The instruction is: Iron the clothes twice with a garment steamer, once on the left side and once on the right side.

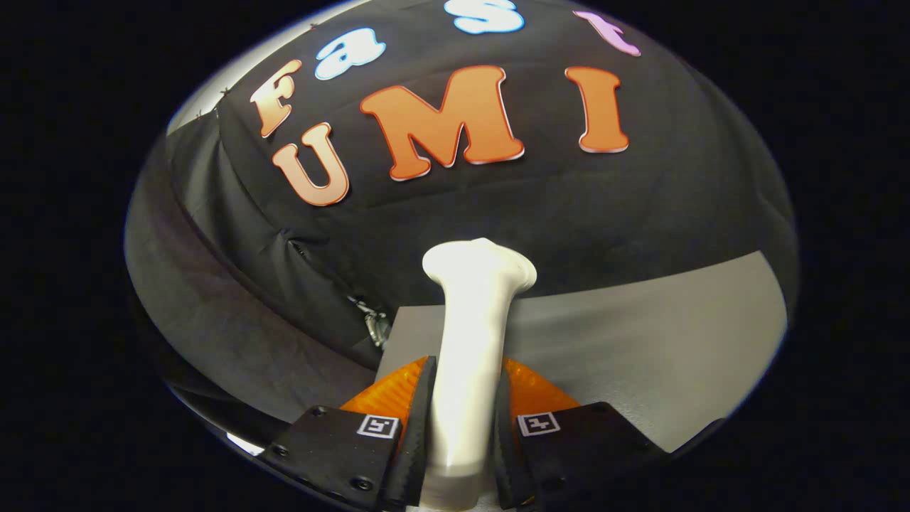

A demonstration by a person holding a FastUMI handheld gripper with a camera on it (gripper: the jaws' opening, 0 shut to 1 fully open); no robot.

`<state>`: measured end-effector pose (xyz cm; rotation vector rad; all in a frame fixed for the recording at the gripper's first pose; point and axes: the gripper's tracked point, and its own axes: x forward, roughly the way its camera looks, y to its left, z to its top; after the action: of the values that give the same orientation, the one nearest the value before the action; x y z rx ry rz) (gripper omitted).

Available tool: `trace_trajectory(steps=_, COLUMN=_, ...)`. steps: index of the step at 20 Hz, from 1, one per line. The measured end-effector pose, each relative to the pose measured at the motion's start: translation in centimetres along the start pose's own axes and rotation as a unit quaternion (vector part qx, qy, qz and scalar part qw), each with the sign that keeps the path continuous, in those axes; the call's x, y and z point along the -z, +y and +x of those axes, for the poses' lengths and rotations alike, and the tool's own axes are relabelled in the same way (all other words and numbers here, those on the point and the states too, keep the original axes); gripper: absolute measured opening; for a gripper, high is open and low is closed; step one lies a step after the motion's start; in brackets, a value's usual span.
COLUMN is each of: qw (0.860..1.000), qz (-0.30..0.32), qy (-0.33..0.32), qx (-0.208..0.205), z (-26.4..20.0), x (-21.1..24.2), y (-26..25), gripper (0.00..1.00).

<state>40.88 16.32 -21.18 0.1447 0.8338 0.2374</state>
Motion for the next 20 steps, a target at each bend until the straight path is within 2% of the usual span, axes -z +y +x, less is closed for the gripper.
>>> trace_trajectory(steps=5, qw=0.996, qz=-0.004, qy=-0.091, qx=0.021, z=-4.3, x=-2.7, y=-0.8, gripper=0.46)
trace_trajectory(steps=10, qw=0.985, qz=-0.059, qy=-0.152, qx=0.054, z=-10.3, x=-2.3, y=-0.1, gripper=0.46)
trace_trajectory(steps=13, qw=0.974, qz=-0.084, qy=-0.207, qx=0.048, z=-15.2, x=-0.7, y=1.7, gripper=0.46)
trace_trajectory(steps=16, qw=0.956, qz=-0.123, qy=-0.262, qx=0.043, z=-21.1, x=1.4, y=2.6, gripper=0.46)
trace_trajectory(steps=20, qw=0.943, qz=-0.155, qy=-0.294, qx=0.021, z=-28.9, x=5.6, y=4.5, gripper=0.45)
